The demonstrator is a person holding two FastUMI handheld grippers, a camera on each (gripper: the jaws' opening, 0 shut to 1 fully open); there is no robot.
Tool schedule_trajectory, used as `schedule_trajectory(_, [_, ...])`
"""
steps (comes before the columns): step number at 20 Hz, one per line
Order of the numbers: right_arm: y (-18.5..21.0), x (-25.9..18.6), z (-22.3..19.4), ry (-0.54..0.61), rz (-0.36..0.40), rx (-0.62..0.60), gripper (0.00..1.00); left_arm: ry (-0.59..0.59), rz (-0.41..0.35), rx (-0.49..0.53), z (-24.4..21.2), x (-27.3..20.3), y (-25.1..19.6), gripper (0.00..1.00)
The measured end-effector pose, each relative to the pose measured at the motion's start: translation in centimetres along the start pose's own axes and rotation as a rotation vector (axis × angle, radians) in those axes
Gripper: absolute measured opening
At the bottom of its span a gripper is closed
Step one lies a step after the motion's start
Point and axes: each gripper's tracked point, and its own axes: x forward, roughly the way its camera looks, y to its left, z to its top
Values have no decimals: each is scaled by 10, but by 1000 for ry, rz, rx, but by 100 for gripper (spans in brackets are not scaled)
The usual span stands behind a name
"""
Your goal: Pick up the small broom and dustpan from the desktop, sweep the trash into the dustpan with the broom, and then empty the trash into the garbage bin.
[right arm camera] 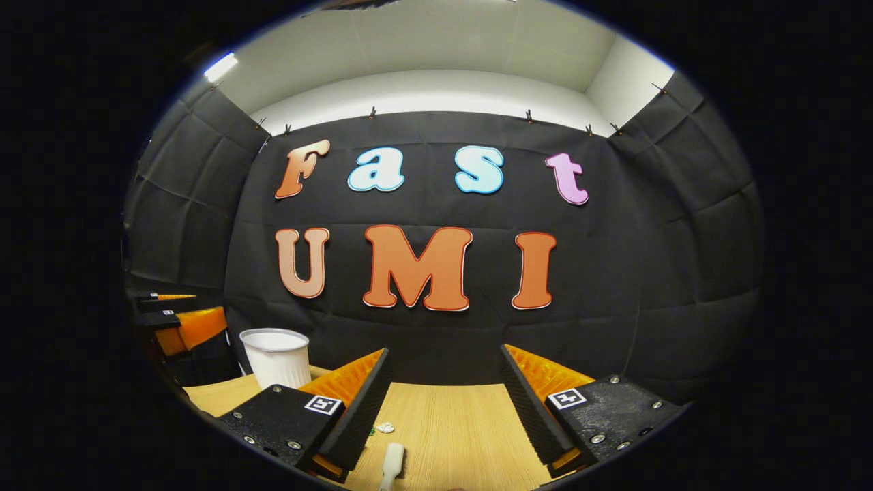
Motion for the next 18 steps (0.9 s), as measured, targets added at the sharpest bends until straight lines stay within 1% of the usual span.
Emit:
schedule_trajectory(2, [7, -1, 1, 14, 28, 6, 94, -27, 7, -7, 8, 5, 4, 95])
schedule_trajectory(6, [10, -1, 7, 56, 52, 14, 94, -35, 8, -69, 14, 6, -2, 92])
schedule_trajectory(7, [8, 1, 11, 55, 47, 16, 94, -41, 12, -63, 16, 5, -2, 94])
schedule_trajectory(9, [4, 1, 18, 53, 34, 30, 93, -47, 15, -36, 17, 7, 1, 94])
schedule_trajectory(10, [3, 0, 20, 54, 26, 37, 93, -45, 7, -34, 16, 7, 0, 92])
schedule_trajectory(11, [0, 1, 20, 56, 15, 33, 94, -39, 1, -37, 15, 7, -2, 94])
schedule_trajectory(12, [0, 0, 21, 54, 10, 22, 94, -31, 3, -37, 14, 7, -1, 94])
schedule_trajectory(14, [2, 0, 21, 48, 16, 11, 94, -12, 15, -47, 9, 5, 1, 92])
schedule_trajectory(15, [4, 0, 22, 44, 21, 8, 93, -6, 20, -57, 7, 4, 0, 95])
schedule_trajectory(17, [6, 0, 20, 44, 30, -4, 93, 3, 24, -67, 5, 6, -2, 93])
schedule_trajectory(18, [6, 1, 18, 46, 31, -6, 94, 9, 21, -69, 3, 6, -4, 95])
